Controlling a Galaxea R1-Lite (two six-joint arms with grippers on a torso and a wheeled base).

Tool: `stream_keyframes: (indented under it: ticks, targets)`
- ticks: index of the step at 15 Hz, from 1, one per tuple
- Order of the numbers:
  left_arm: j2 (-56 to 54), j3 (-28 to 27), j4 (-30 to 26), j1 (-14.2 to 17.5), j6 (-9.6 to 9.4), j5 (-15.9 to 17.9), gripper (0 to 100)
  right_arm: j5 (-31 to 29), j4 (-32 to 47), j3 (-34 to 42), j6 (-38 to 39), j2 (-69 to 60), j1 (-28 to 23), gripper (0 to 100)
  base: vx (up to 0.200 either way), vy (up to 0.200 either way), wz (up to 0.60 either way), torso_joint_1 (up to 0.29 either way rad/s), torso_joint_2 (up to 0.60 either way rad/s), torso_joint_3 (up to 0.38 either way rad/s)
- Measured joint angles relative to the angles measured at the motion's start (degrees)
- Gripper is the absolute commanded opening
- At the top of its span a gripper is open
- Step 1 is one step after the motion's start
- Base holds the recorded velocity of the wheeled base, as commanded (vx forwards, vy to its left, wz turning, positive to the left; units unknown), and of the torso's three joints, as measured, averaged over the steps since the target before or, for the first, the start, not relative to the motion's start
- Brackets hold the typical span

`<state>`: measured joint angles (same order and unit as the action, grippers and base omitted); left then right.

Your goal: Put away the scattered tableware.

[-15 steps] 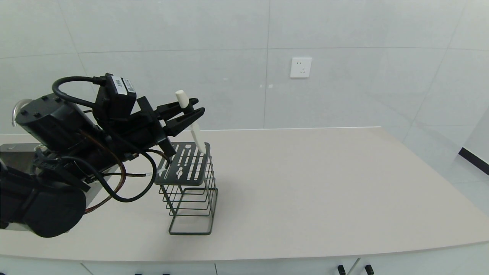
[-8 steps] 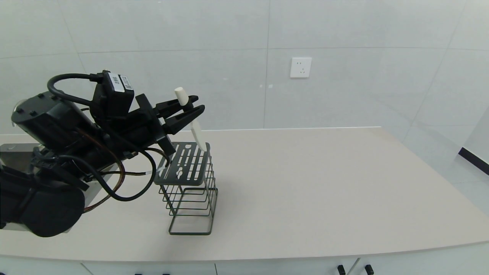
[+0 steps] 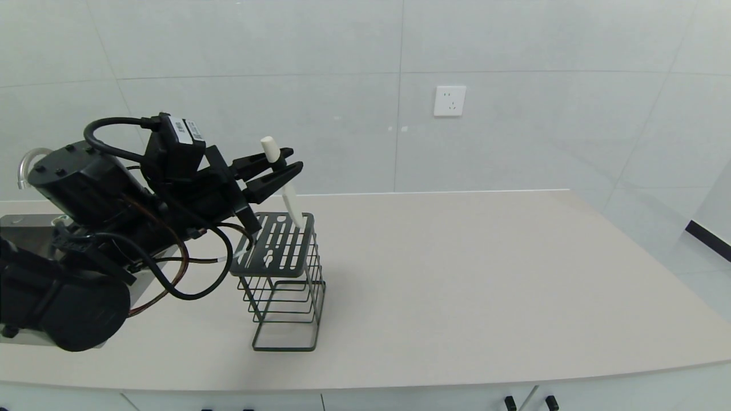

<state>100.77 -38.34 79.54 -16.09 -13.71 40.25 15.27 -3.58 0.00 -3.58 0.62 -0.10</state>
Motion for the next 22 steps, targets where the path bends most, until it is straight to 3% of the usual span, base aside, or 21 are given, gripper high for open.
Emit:
stream_keyframes:
  ticks: [2,7,13,22]
  targets:
    - [0.7,0.0,0.0,0.3,-0.79,0.0,0,0.0,0.0,0.0,0.0,0.0,0.0,0,0.0,0.0,0.0,0.0,0.0,0.0]
    - [1.2,0.5,0.0,0.2,-0.78,0.1,0,0.0,0.0,0.0,0.2,0.0,0.0,0,0.0,0.0,0.0,0.0,0.0,0.0]
    - [1.4,5.0,0.3,0.1,-0.87,0.1,0,0.0,0.0,0.0,0.3,0.0,0.0,0,0.0,0.0,0.0,0.0,0.0,0.0]
    - [6.1,5.5,1.5,0.0,-0.89,-0.1,0,0.0,0.0,0.0,0.2,0.0,0.0,0,0.0,0.0,0.0,0.0,0.0,0.0]
